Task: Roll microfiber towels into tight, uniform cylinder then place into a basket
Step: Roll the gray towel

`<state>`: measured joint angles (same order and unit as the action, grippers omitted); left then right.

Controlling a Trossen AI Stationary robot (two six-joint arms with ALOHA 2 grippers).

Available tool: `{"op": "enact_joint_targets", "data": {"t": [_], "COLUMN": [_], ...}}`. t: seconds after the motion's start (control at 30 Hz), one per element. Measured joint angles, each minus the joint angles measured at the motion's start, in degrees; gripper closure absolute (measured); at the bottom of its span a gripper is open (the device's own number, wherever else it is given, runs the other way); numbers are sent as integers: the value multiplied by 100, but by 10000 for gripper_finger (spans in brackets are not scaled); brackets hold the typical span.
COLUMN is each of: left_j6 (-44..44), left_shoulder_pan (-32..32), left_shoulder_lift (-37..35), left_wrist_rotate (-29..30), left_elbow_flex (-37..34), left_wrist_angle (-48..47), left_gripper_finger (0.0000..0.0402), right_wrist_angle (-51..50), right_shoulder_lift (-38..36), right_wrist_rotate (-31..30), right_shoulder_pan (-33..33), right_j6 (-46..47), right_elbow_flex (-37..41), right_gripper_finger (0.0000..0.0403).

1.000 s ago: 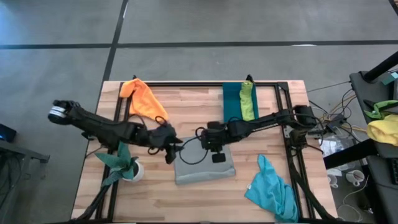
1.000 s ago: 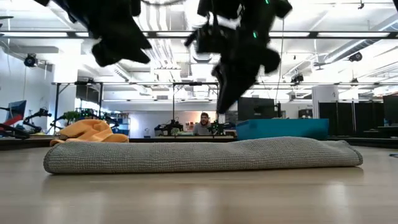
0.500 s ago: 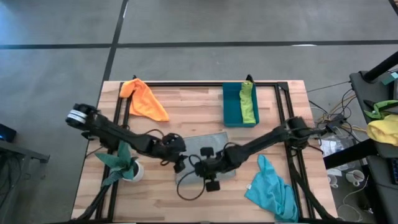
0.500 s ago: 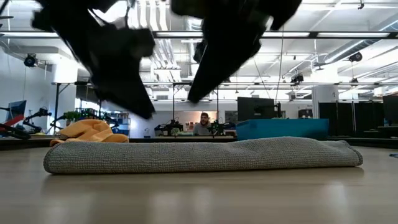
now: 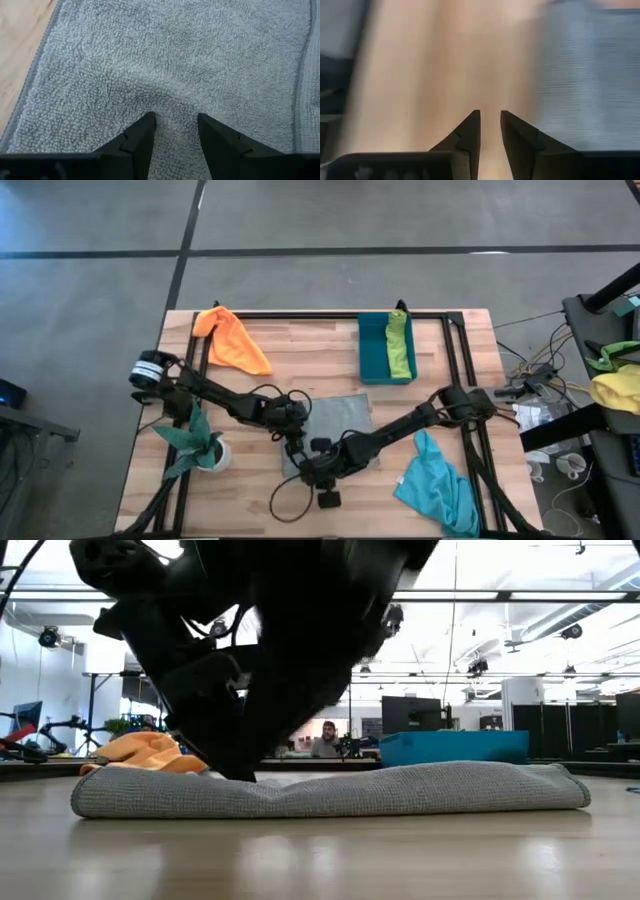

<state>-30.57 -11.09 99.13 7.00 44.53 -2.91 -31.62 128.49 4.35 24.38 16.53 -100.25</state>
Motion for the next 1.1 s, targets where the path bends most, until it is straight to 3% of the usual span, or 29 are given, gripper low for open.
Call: {"op": "enact_joint_targets", "data": {"t": [0.07, 0.2, 0.3, 0.47, 0.67, 0.77, 0.9, 1.1], "left_j6": [34, 101, 99, 100, 101, 124, 156, 138], "left_shoulder_pan": [29, 37, 37, 64, 166, 211, 277, 287], "left_shoulder_lift": [-92, -281, -349, -393, -405, -426, -474, -600], "left_wrist_rotate": [-26, -39, -3, 65, 151, 180, 326, 237], "left_elbow_flex": [-4, -31, -35, -66, -187, -227, -249, -256], "left_wrist_angle": [-5, -113, -125, -120, -19, -7, -71, -154], "left_gripper_finger": [262, 262, 262, 262, 262, 262, 262, 262], "right_wrist_angle": [-283, -1231, -1322, -886, -746, -801, -894, -1571], "right_shoulder_lift": [-37, -172, -104, 135, 315, 300, 96, -182], "right_wrist_rotate": [-72, -1641, -2062, -1975, -368, 81, 162, -705], "right_shoulder_pan": [114, 160, -6, -166, -116, 111, 359, 372], "right_j6": [-12, -56, -211, -252, 24, 140, 277, 460], "right_elbow_flex": [-177, -470, -337, -7, -37, -149, -316, -346], "right_gripper_finger": [330, 330, 330, 330, 330, 330, 330, 330]}}
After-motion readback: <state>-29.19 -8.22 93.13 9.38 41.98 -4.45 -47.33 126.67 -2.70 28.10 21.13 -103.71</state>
